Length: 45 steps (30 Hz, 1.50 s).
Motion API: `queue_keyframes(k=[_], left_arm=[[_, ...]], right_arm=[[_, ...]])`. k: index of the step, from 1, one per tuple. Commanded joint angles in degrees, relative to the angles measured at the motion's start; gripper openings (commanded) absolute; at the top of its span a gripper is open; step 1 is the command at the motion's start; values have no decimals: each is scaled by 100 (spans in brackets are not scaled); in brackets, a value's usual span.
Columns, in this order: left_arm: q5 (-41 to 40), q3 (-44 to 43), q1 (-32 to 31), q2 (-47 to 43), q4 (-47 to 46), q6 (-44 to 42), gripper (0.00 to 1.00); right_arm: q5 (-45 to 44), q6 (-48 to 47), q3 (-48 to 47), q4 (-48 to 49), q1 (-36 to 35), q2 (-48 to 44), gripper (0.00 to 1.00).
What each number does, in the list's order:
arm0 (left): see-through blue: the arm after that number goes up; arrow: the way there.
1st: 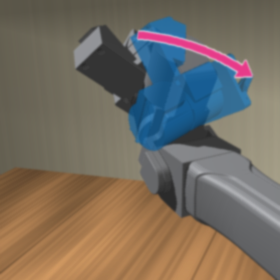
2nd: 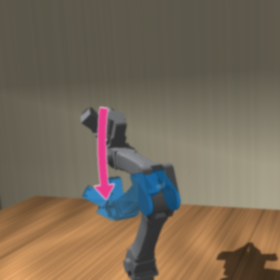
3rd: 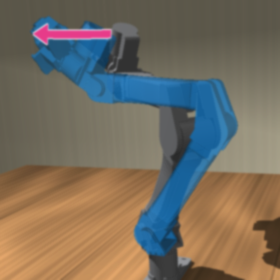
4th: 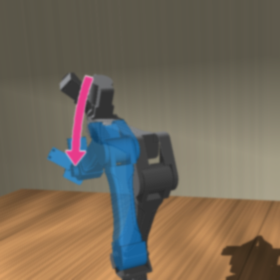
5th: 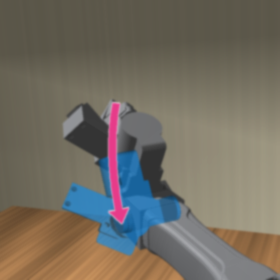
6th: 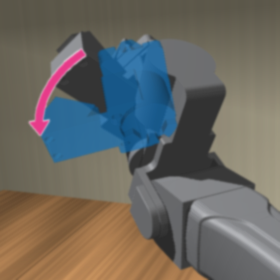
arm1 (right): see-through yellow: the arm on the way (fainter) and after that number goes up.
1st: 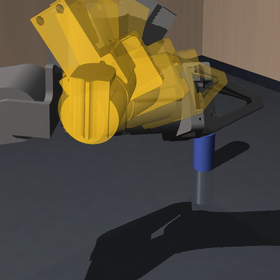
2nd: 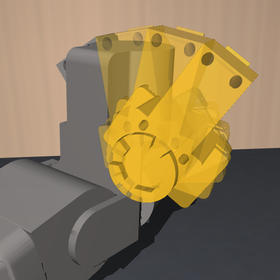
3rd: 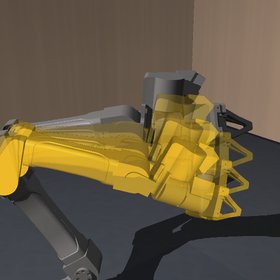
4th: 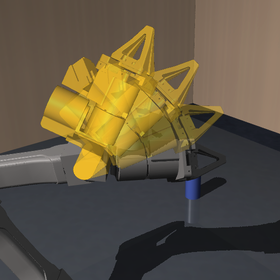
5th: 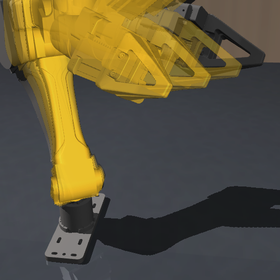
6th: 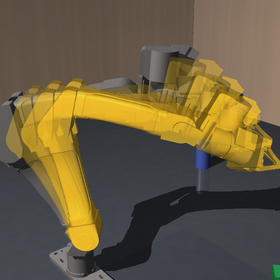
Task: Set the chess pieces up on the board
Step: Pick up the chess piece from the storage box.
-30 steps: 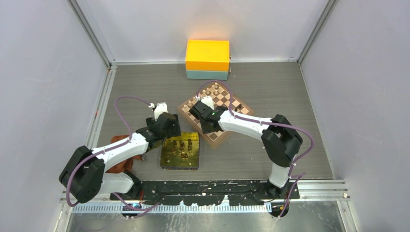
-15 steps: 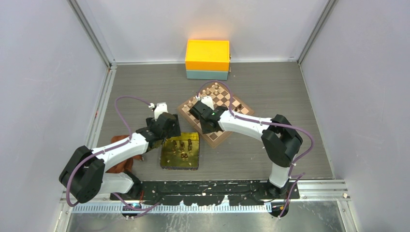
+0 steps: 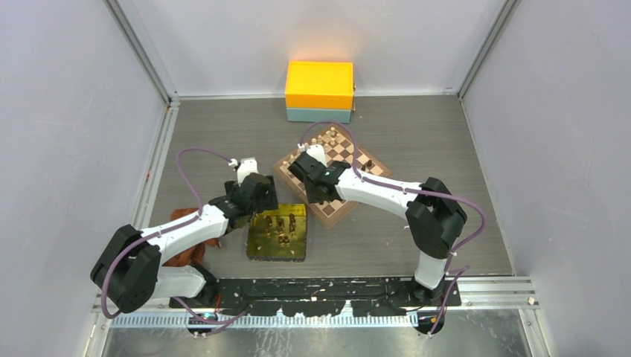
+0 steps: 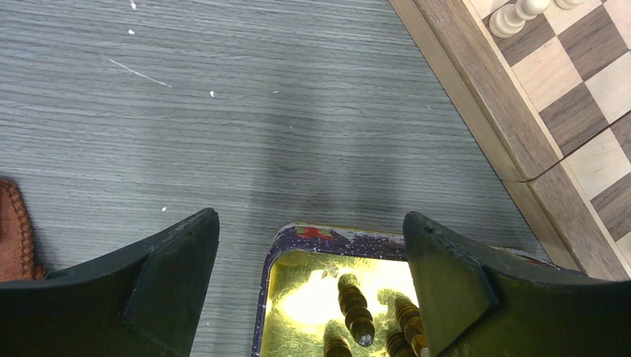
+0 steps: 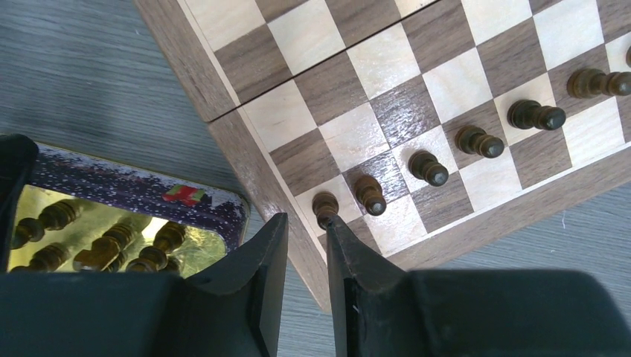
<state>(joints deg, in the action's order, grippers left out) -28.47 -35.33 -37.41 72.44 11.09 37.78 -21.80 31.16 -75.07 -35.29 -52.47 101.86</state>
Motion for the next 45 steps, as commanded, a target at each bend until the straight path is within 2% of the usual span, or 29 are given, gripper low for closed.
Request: queue_keyframes(k=[1, 10, 27, 36, 45], left_arm=[[-198, -54, -27, -242, -113, 89, 94], [-322, 0, -17, -702, 23, 161, 94], [-816, 643, -16, -2278, 316, 962, 94], [-1581, 555, -23, -2870, 688, 1086, 94], [-2405, 622, -22, -3643, 1472, 1698, 95]], right_arm=[[-138, -53, -340, -14, -64, -334, 32], [-183, -127, -549, -103, -162, -357, 32], [-30, -286, -1098, -197, -695, -54, 31], [369, -376, -1524, -128, -895, 340, 31], [722, -374, -1823, 48, -1100, 846, 33]])
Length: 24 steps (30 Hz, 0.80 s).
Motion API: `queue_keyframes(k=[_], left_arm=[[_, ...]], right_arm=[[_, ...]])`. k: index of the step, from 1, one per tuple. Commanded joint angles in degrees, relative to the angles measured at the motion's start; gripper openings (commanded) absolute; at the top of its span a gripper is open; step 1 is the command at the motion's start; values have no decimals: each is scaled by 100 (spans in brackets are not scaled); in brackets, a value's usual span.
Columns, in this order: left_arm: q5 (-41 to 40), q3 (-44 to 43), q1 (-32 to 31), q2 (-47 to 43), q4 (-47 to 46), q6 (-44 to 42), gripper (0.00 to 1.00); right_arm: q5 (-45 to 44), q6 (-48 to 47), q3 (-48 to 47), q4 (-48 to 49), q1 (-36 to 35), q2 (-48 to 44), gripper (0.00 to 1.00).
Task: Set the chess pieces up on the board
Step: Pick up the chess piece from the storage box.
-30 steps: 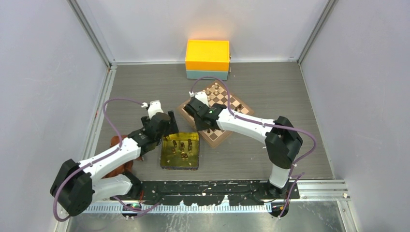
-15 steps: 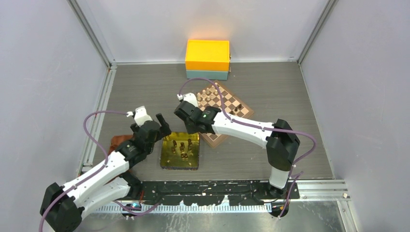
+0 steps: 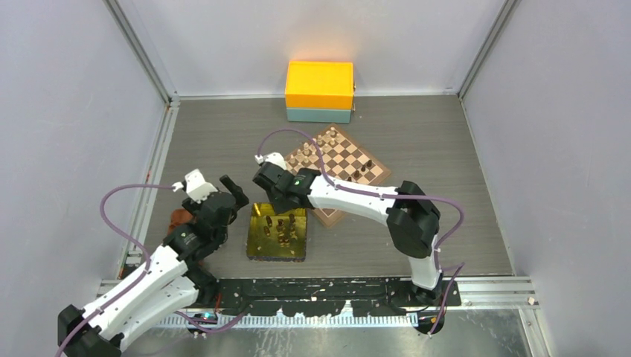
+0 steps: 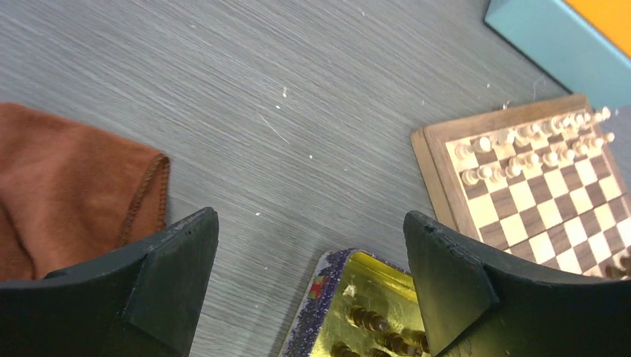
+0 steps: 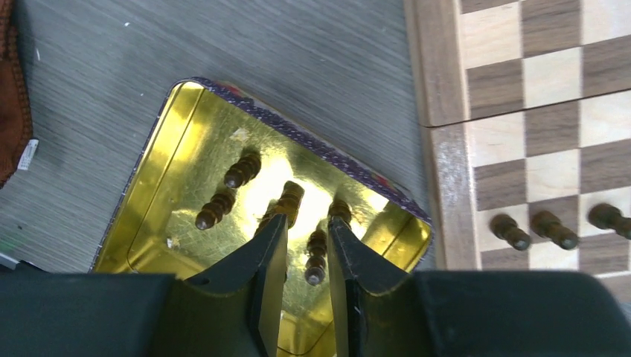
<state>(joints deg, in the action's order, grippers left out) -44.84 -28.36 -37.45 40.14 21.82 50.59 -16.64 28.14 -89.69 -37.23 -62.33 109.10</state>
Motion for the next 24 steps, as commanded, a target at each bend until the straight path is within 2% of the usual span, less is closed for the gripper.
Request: queue_keyframes(k=[1, 10, 24], left_arm=[[-860, -35, -17, -546, 474, 484, 95], [-1438, 176, -17, -1539, 1328, 1186, 95], [-1440, 198, -13, -1814, 1534, 1219, 95]], right_arm=[[213, -72, -407, 243, -135, 171, 33], [309, -50, -752, 226, -302, 583, 34], [367, 5, -1001, 201, -346, 963, 36]])
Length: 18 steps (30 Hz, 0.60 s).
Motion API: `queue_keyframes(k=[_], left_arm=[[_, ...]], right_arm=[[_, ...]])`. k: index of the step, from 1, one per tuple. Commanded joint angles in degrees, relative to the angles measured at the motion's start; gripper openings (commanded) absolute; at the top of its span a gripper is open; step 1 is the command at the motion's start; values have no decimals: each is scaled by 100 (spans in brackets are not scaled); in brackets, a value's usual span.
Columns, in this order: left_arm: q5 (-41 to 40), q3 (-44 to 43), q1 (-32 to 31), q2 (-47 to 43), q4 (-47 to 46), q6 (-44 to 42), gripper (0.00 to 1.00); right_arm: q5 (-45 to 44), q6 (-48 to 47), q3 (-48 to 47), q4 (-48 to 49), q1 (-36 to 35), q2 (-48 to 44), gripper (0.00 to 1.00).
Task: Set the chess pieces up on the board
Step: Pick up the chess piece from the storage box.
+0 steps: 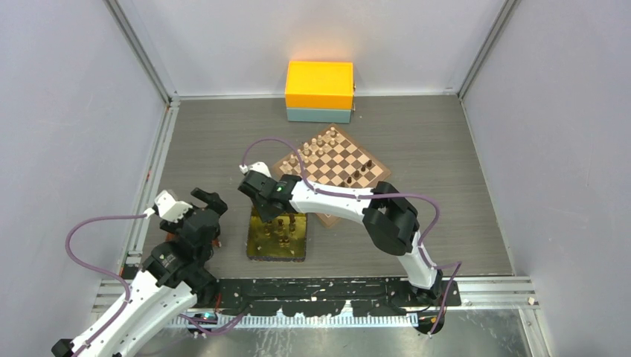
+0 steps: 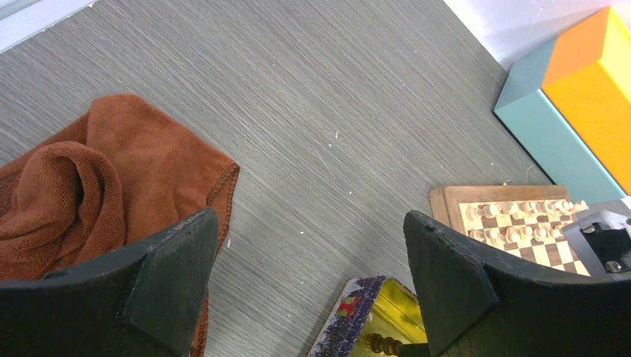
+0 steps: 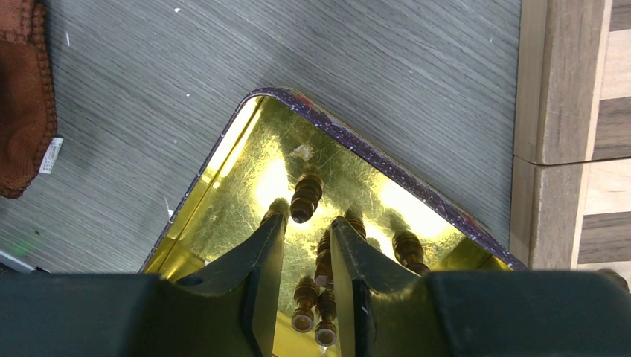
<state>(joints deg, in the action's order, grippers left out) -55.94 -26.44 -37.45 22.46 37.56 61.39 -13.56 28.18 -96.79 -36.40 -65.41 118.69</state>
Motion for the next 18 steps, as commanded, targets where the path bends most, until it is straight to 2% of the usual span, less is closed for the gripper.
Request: queue_keyframes(k=[1, 18], left_arm=[[-327, 7, -10, -48, -46, 144, 95], [-382, 33, -17, -268, 49, 157, 95]], right_arm=[[56, 1, -296, 116, -40, 18, 36], [138, 23, -339, 104, -36, 209, 35]])
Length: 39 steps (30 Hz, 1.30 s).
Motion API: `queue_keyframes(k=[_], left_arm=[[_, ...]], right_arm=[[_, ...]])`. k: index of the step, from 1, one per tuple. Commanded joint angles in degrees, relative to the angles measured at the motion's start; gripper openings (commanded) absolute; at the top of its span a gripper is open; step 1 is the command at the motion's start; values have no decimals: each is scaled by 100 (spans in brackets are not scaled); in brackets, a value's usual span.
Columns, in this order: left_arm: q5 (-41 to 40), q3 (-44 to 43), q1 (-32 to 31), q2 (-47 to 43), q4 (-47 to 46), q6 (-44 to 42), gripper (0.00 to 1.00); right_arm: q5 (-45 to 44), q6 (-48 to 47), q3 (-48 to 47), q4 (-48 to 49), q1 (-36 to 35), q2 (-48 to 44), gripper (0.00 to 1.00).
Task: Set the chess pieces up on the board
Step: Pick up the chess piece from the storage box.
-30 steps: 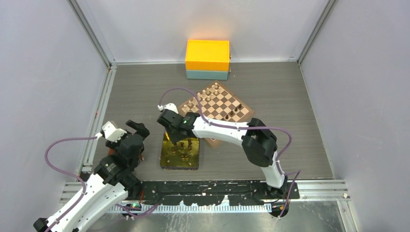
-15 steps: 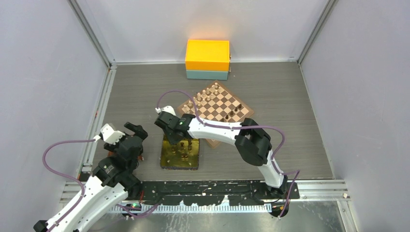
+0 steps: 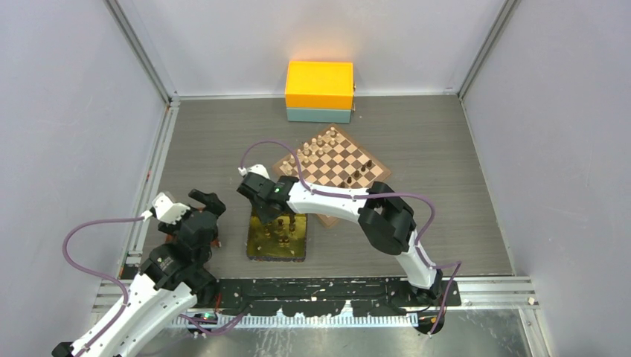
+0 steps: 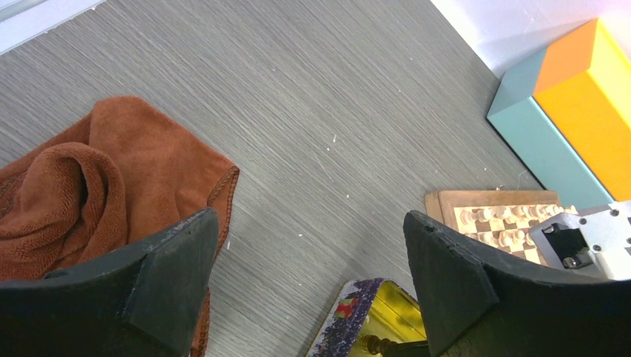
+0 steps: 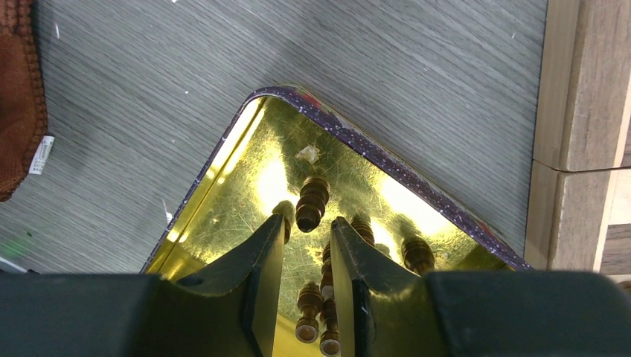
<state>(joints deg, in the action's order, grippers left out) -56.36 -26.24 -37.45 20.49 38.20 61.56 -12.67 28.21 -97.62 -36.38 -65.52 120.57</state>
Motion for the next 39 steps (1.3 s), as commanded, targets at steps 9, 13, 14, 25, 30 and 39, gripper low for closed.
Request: queue_keyframes(k=[9, 13, 14, 25, 30, 39], left_arm=[[-341, 40, -15, -85, -9, 165, 95], [-350, 53, -19, -93, -9, 167, 95], [-350, 57, -17, -92, -12, 169, 95], [-341, 42, -17, -12, -74, 161, 95], [-341, 23, -17, 14, -63, 152, 95], [-380, 16, -12, 84, -58, 150, 95]], right_arm=[[60, 0, -270, 116, -26, 93, 28], [47, 1, -270, 119, -28, 110, 22], [36, -11, -273, 107, -25, 114, 20], [-29, -86, -266, 53, -28, -36, 1], [-90, -114, -230, 35, -25, -153, 1], [-194, -195, -123, 121, -31, -389, 1]])
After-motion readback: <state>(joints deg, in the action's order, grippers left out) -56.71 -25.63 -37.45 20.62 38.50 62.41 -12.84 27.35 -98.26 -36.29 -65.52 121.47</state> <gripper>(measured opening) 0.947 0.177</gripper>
